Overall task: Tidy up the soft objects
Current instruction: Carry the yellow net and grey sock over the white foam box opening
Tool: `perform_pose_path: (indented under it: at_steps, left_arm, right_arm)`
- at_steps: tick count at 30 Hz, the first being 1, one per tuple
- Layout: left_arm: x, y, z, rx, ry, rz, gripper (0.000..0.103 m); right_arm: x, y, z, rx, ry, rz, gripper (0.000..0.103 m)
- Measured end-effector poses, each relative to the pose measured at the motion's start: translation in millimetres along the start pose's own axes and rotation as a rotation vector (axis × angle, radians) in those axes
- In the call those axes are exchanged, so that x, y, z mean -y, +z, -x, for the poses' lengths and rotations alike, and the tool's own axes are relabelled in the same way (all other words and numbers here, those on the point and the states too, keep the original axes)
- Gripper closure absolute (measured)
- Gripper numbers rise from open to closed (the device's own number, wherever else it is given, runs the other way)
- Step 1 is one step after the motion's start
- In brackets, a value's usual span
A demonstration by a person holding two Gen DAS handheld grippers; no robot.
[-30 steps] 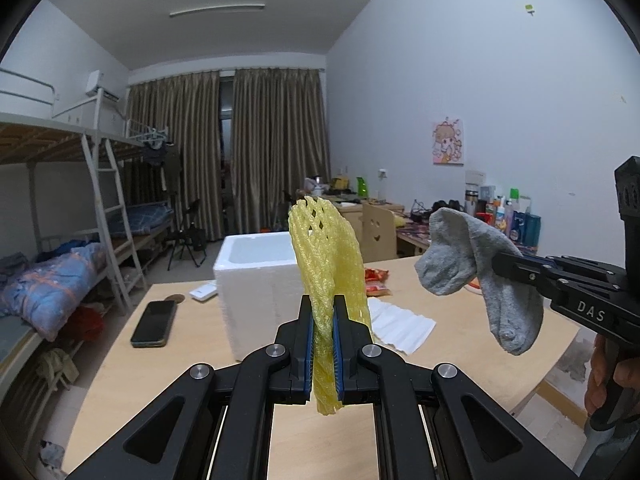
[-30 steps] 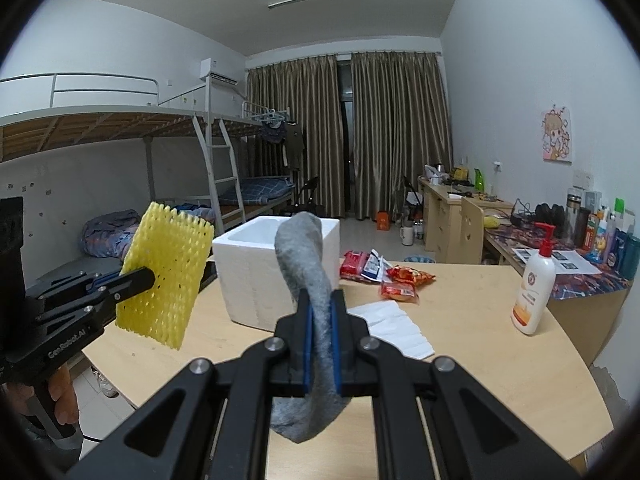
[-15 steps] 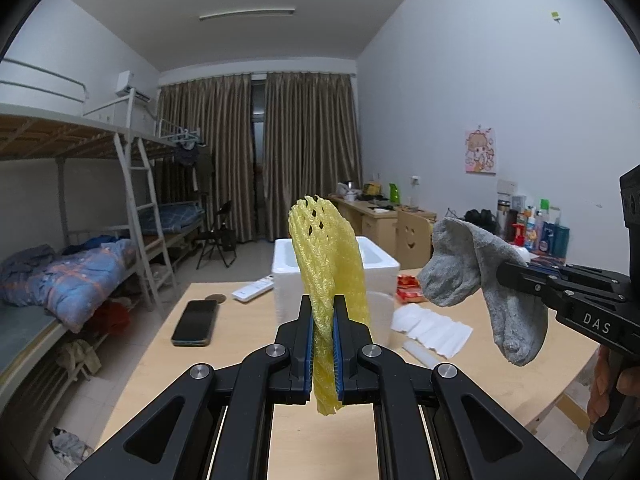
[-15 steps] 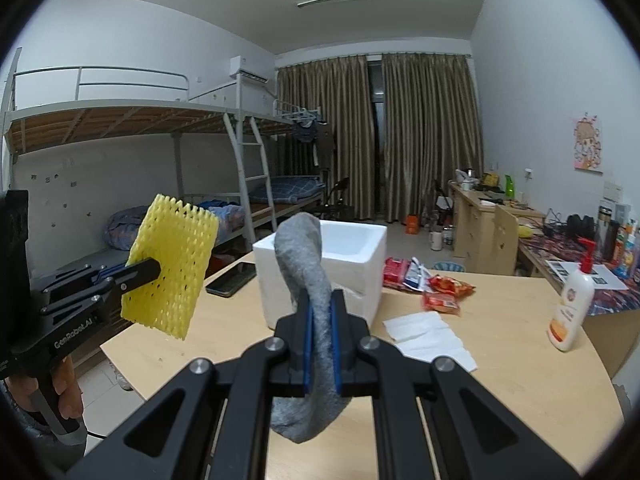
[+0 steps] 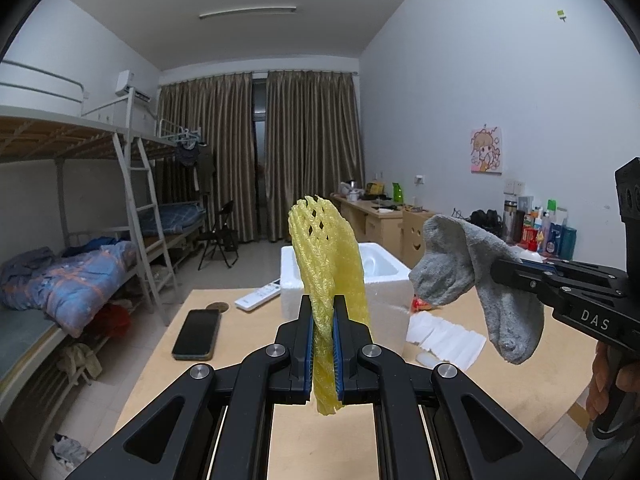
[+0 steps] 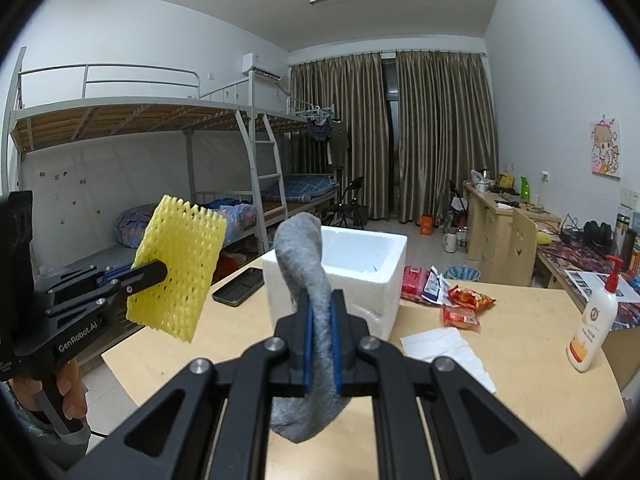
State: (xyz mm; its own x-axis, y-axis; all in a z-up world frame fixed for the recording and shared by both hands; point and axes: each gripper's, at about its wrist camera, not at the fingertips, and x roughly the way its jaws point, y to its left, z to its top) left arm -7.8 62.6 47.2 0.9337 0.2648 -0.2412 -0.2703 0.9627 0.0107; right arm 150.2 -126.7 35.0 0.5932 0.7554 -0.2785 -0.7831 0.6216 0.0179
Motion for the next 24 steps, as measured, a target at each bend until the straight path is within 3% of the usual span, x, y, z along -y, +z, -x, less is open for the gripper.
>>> perform_pose_path:
  at_steps: [24]
  left_arm:
    - [-4.0,54.0,-110.6,-0.026,-0.064,0.014,0.095]
  right_arm:
    - [21.3,46.4,-51.0,0.016,-0.012,0.006,0.092]
